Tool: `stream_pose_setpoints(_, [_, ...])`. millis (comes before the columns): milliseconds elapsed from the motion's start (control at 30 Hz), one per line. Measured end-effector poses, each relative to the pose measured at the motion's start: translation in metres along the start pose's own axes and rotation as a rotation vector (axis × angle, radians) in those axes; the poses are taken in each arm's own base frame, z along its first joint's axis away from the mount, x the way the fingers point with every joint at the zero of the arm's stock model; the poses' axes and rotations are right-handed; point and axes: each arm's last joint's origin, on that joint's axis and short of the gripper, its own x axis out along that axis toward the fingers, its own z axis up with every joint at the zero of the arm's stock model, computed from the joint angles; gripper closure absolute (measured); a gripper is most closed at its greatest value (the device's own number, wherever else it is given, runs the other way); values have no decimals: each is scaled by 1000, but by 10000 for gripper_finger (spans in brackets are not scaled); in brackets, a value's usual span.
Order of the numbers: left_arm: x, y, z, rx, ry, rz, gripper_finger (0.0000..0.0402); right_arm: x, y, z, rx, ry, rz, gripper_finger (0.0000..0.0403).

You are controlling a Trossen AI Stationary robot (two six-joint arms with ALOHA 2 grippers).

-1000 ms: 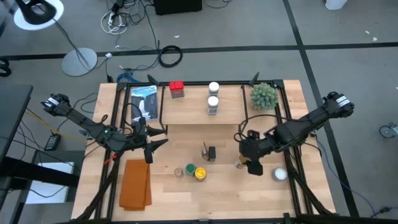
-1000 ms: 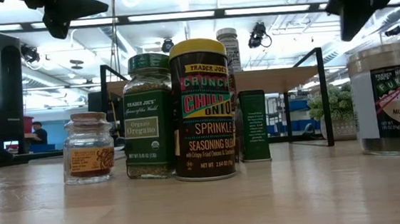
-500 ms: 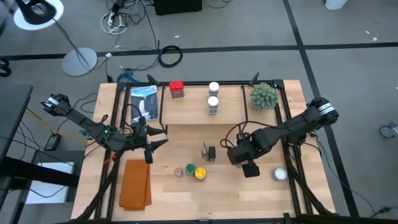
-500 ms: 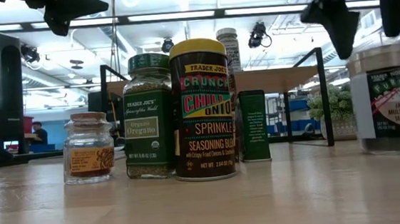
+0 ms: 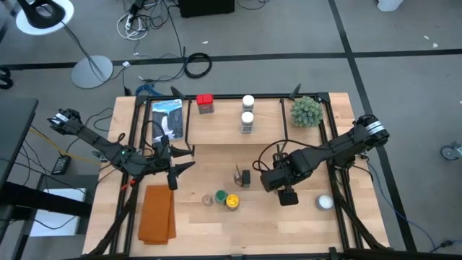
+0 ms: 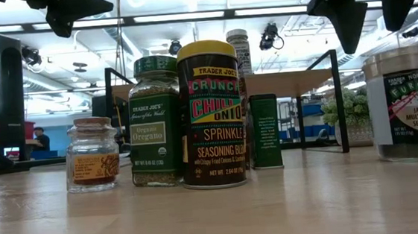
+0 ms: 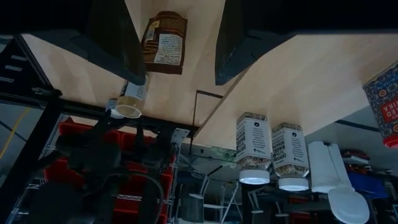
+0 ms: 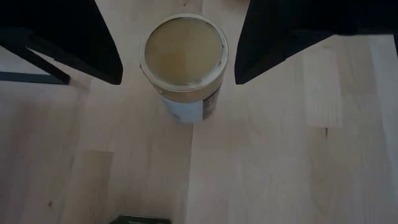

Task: Shelf spices
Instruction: Put the gold seasoning bottle on the shelf

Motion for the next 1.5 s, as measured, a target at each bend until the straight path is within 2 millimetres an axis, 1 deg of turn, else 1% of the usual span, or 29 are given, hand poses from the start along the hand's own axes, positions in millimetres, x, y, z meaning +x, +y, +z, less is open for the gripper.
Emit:
stream_pose_setpoints(233, [0,0,0,0,0,0,204,0,1,0,-51,8,32,87])
stream_pose_setpoints(400, [0,0,0,0,0,0,204,0,2,2,61,-11,38,84])
stream_pose_setpoints(633, [0,0,0,0,0,0,204,-1,3,8,76,-81,45,82])
stream_pose_setpoints(800, [0,0,0,0,0,0,204,-1,0,7,129,-74,15,58])
stream_pose_setpoints(1000, [0,0,0,0,0,0,204,0,-2,-1,147,5,-19,8])
stream_pose_setpoints(1100, [0,0,0,1,0,0,204,0,-4,-5,144,42,-51,14])
stream_pose_setpoints(1233, [0,0,0,1,0,0,204,0,-4,-5,182,48,-32,26])
stream_pose_setpoints(1500, [0,0,0,2,0,0,204,0,-2,-5,177,49,-23,21])
